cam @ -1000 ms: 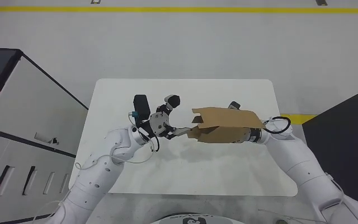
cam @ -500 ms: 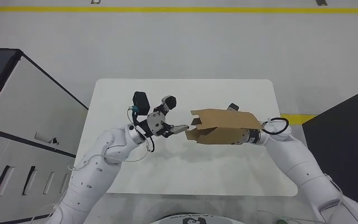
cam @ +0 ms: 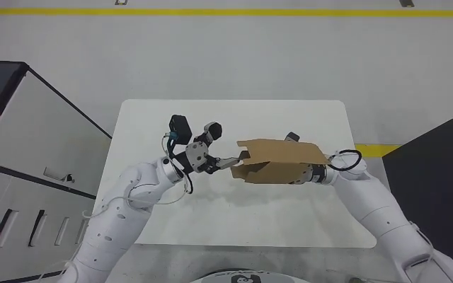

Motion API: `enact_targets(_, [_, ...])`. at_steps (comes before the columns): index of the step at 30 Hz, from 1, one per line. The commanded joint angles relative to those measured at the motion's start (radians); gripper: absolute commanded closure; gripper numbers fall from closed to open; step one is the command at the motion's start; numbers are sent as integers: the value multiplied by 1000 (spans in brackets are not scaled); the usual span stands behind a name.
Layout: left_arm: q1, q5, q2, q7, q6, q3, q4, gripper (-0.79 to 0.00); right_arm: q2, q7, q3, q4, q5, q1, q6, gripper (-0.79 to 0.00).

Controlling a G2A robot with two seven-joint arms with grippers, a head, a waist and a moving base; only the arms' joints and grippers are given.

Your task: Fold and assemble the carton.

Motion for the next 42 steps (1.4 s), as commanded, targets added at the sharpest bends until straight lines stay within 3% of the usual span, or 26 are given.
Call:
enact_targets(1, [1,-13,2,-22,-12,-2,-3,-754,-2,1,-1,0,-1,0,-2,0])
enact_targets(3, [1,-30,4,-44,-30,-2,-4,-588,-3,4,0,-1,-5,0,-10,0])
enact_targets(10, [-8,-51,8,-95,-37,0,-8,-372,-9,23,1,3,-8,-1,-37,0])
enact_targets(14, [-14,-45,8,-103,-33,5,-5,-348,-12,31,6,7,-5,-2,-51,0])
enact_targets(42, [-38,-56,13,-146,-29,35,-1,-369,-21,35,23,15,-6,-7,-50,0])
